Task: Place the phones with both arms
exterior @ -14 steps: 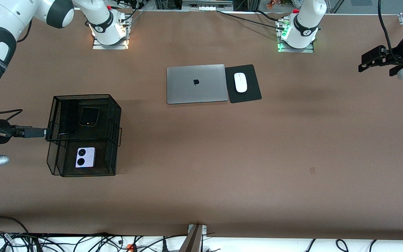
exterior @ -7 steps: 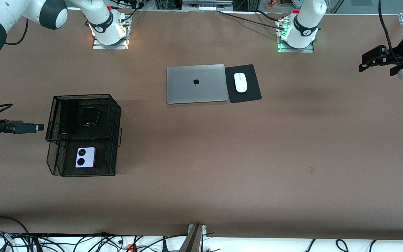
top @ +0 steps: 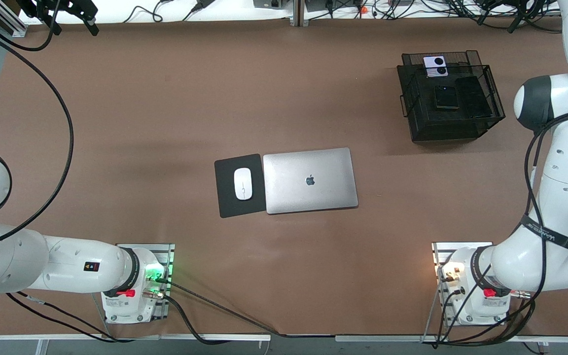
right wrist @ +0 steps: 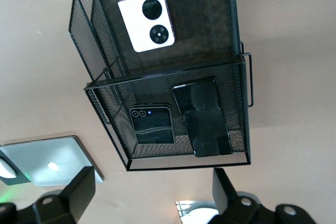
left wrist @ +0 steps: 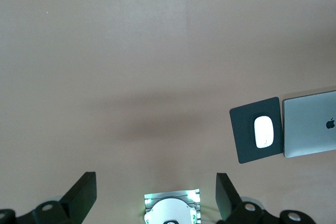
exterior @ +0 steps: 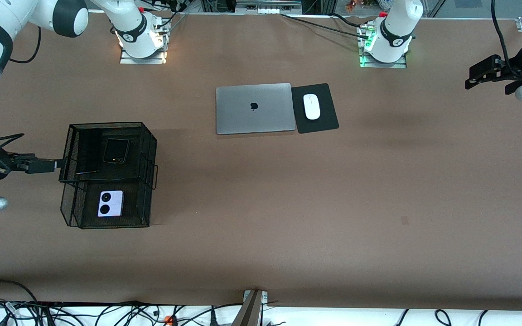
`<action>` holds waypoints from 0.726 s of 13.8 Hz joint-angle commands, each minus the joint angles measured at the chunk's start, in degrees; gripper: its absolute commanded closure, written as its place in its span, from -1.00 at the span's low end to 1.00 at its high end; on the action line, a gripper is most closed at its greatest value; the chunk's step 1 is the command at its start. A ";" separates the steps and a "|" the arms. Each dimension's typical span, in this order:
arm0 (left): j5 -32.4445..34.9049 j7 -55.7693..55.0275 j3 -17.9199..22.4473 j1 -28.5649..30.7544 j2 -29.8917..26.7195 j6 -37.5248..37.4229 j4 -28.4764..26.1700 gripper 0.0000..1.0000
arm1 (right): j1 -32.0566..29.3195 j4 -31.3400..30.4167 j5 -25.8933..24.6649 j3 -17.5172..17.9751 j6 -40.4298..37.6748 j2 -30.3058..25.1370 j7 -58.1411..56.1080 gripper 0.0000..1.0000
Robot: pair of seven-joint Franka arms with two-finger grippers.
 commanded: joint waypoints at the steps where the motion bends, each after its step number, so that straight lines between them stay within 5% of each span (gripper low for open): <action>1: 0.82 0.06 0.09 0.23 -0.67 -0.83 0.56 -1.00 | -1.41 0.77 -2.65 3.58 -1.28 -0.75 1.27 -0.97; 3: 0.82 -0.20 0.09 0.23 -0.58 -0.83 0.56 -1.00 | -1.23 0.07 -2.82 3.58 -1.36 -1.71 1.19 -0.97; 6: 0.74 -0.38 0.09 0.23 -0.40 -0.83 0.56 -1.00 | 1.84 -9.06 -4.40 3.05 2.66 -6.89 1.10 -0.98; 10: 0.56 -0.11 0.09 0.32 -0.31 -0.83 0.56 -1.00 | 2.72 -9.96 -5.29 3.23 3.56 -7.34 0.75 -0.98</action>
